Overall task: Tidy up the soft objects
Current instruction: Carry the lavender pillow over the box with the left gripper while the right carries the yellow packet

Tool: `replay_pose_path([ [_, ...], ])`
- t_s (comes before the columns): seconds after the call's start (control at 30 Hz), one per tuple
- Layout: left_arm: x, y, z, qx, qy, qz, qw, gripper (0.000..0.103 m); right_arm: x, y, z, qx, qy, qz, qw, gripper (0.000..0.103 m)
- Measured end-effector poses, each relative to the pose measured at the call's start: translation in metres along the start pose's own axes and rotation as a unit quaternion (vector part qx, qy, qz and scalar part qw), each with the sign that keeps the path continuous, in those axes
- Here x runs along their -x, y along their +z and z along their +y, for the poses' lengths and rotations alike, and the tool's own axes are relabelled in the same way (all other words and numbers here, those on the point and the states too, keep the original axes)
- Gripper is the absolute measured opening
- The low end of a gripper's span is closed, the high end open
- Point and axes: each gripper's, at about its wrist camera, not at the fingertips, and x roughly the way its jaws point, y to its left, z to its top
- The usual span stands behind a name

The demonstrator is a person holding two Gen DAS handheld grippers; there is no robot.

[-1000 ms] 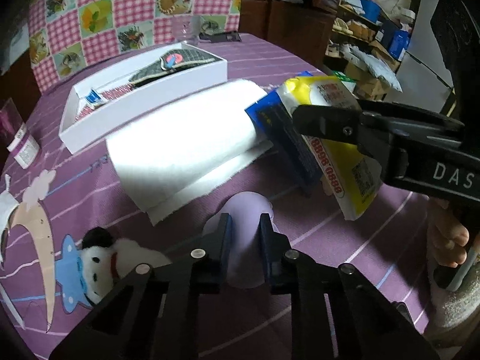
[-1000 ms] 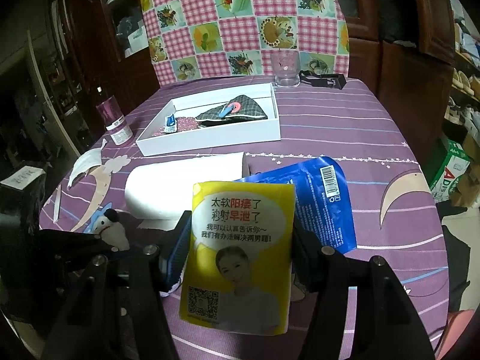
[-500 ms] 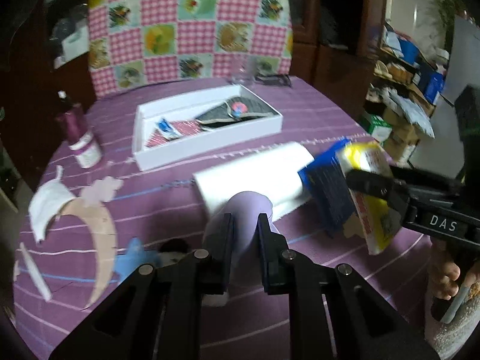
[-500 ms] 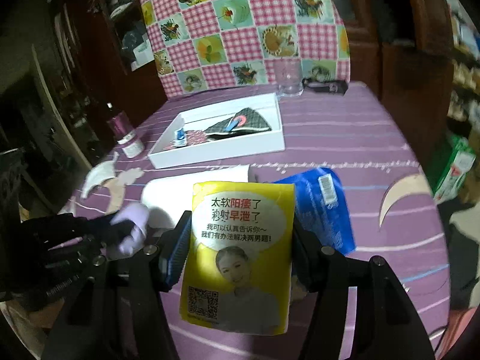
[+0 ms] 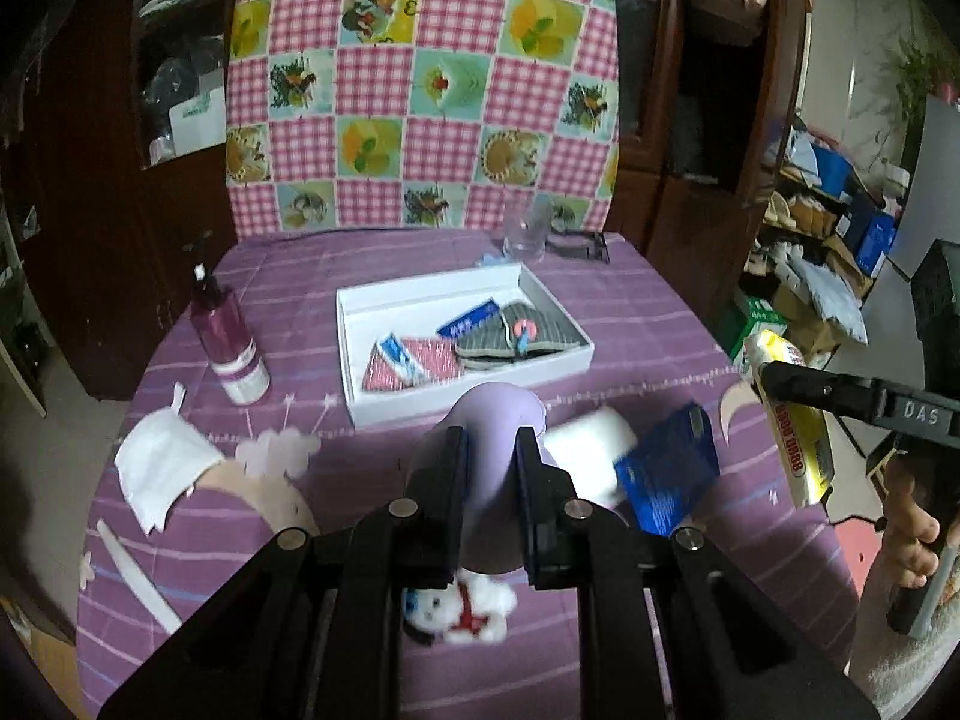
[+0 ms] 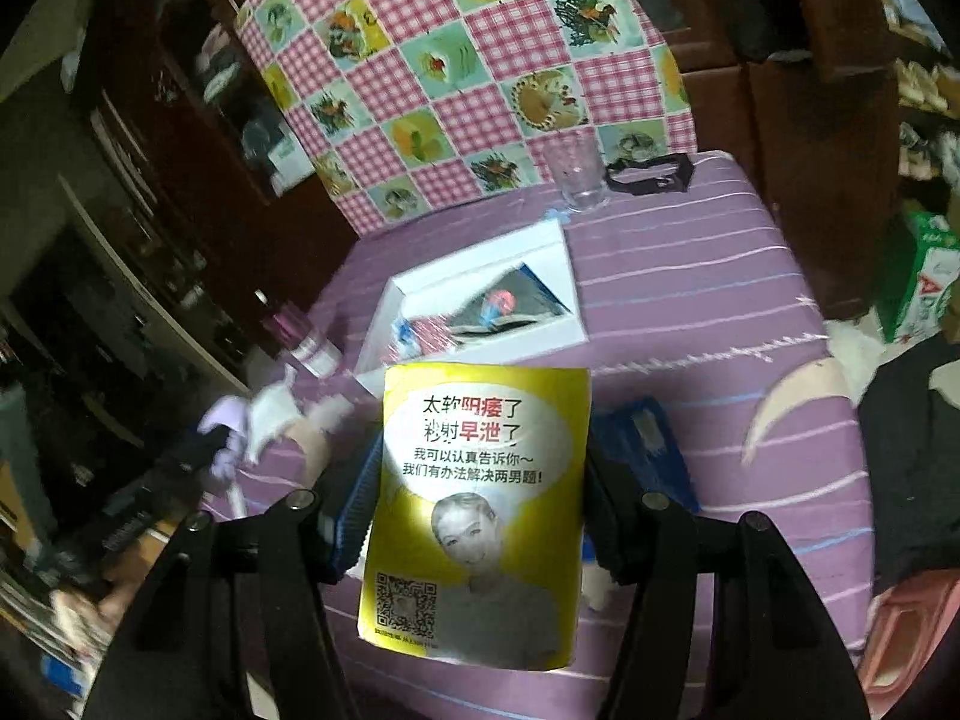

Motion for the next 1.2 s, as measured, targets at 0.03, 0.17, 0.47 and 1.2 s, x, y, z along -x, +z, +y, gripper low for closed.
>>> replay_pose_path([
  [0.03,-0.004,0.004,0.0,0.001,0.001,-0.005,1.0,0.014,-0.004,0.005,0.002,-0.003,0.003,-0.001,1.0,0.061],
  [0.17,-0.035,0.017,0.0,0.004,0.004,-0.044,0.999,0.014,-0.04,0.033,0.012,-0.009,0.005,-0.005,1.0,0.061],
  [0.47,-0.146,0.04,0.026,0.066,0.023,-0.062,0.9956,0.014,-0.149,0.075,0.002,-0.006,0.029,-0.011,1.0,0.061],
  [1.2,-0.241,0.03,0.089,0.13,0.069,0.018,0.989,0.018,-0.279,0.1,-0.043,-0.17,0.123,0.034,0.977,0.073],
])
